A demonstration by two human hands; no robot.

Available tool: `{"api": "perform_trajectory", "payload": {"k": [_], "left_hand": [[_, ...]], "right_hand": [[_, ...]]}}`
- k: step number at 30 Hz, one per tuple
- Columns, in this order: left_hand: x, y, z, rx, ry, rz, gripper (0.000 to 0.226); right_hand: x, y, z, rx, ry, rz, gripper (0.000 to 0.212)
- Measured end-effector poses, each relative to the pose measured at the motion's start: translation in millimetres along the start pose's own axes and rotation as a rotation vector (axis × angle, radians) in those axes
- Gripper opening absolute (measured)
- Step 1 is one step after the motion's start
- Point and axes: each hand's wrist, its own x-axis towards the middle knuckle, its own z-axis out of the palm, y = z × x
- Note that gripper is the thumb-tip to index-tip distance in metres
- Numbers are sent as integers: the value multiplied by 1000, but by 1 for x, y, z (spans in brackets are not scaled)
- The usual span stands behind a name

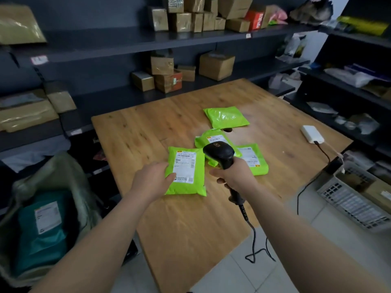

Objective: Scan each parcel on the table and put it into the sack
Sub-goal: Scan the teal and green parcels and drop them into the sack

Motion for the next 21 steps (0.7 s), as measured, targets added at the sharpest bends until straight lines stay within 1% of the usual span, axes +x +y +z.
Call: {"api": "perform_trajectory", "payload": {"k": [4, 7, 10, 12, 16, 18, 21], "left_hand": [[38, -6, 20, -82, -78, -89, 29], [59, -10, 35, -173, -143, -150, 35], [76, -12, 49, -345, -192, -214, 42], [83, -9, 57, -481, -219, -292, 43], [90, -4, 72, -705, -206, -464, 47], [88, -1, 77, -827, -199, -521, 42], [75, 8, 80, -1090, -164, -583, 26]], "right_hand": [[43, 7, 15, 38, -55, 41, 26], [65, 12, 25, 17, -85, 79, 34], [87, 15, 35, -13, -110, 84, 29], [97, 16, 41, -14, -125, 95, 28], [110, 21, 48, 33, -161, 117, 31], [115, 26, 48, 58, -175, 123, 30], [116, 29, 41, 102, -218, 124, 33]]}}
